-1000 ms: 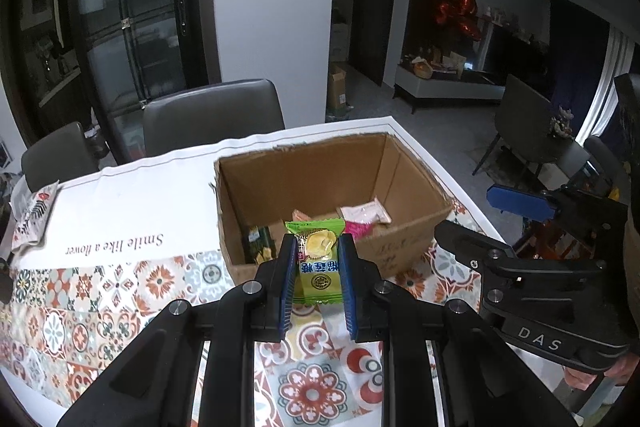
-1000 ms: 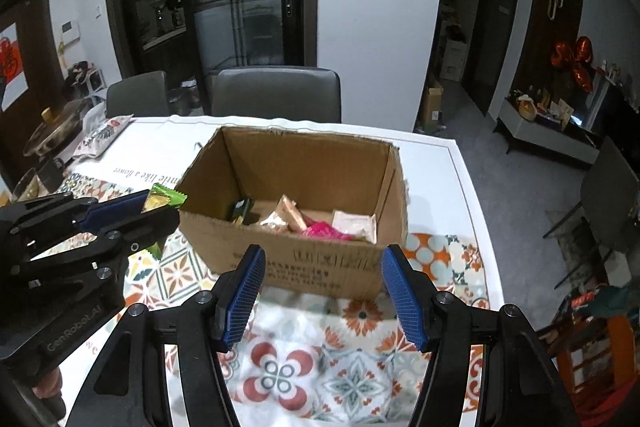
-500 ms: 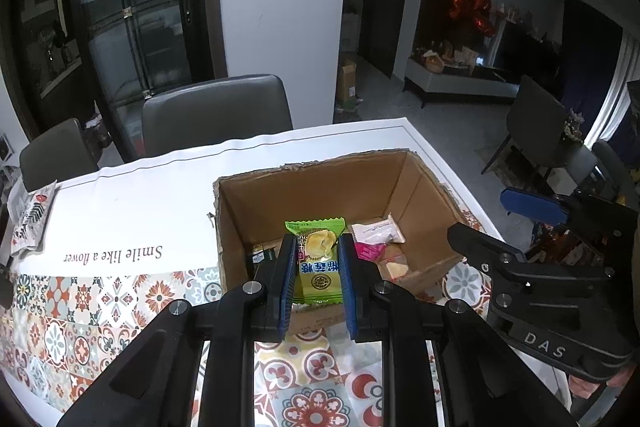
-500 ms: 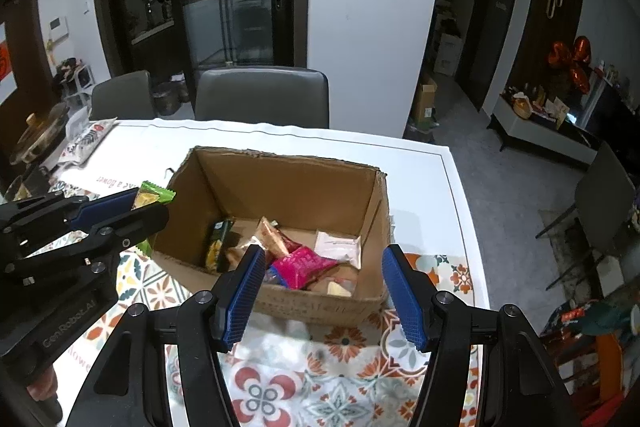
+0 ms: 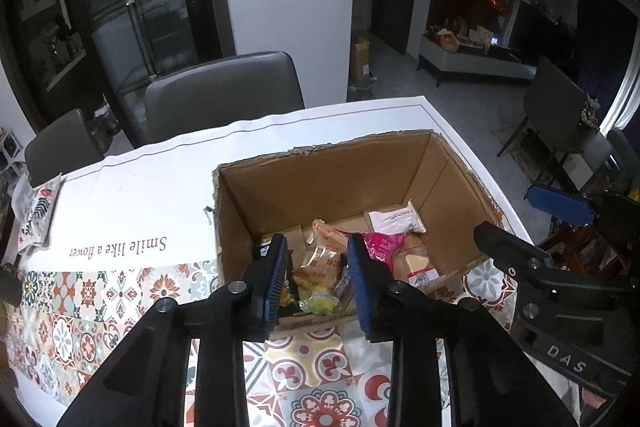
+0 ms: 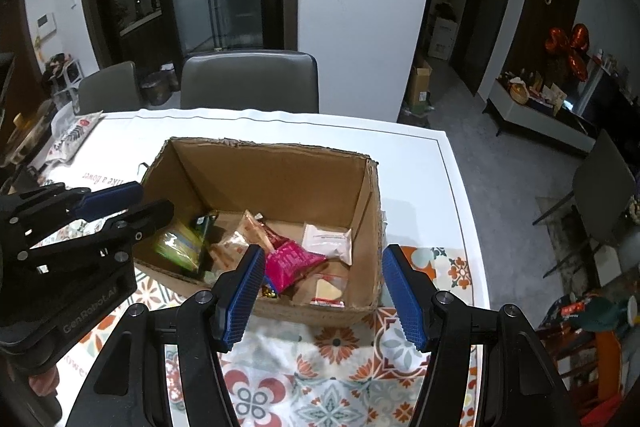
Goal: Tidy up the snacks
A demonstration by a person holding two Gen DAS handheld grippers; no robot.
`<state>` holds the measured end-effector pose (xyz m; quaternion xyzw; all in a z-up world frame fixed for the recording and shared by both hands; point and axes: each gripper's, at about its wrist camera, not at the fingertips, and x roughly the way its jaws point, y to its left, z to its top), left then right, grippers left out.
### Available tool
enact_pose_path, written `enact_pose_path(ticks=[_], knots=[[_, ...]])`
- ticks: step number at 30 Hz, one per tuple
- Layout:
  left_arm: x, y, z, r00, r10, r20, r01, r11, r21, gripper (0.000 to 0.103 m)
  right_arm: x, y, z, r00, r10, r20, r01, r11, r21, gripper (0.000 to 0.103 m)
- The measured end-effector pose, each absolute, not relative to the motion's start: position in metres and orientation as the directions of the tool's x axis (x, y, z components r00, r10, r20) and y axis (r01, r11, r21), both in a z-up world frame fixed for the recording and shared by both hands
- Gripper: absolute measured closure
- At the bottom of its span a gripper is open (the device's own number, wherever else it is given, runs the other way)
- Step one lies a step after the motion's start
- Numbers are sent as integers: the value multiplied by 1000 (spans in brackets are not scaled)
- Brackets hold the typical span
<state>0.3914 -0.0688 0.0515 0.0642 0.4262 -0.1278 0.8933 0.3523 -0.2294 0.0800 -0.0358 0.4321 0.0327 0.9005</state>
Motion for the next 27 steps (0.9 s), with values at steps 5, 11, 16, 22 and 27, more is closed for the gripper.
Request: enact_pose_path(ticks=[5,11,16,22,27], knots=[[356,-58,59,678,-138,-722,243,969,43,59,331,-228,81,654,42,-755,-98,995,-30,41],[312,-42,56,704,-163,-691,237,971,12,55,295,-229,80,687,81,-722,-111,994,6,30],[275,-37,52,747,-138,-651,209,977,32,45,257,-227,77,727,75,-682,-108,994,-7,29],[231,-31,52,792,-129,-596,181,983,29,34,216,-232,79,769,99,-632,-105,994,29,24],[195,-28,56,832,-113,-543,162,986,44,24,186,-239,82,806,90,-585,-68,996,60,18]])
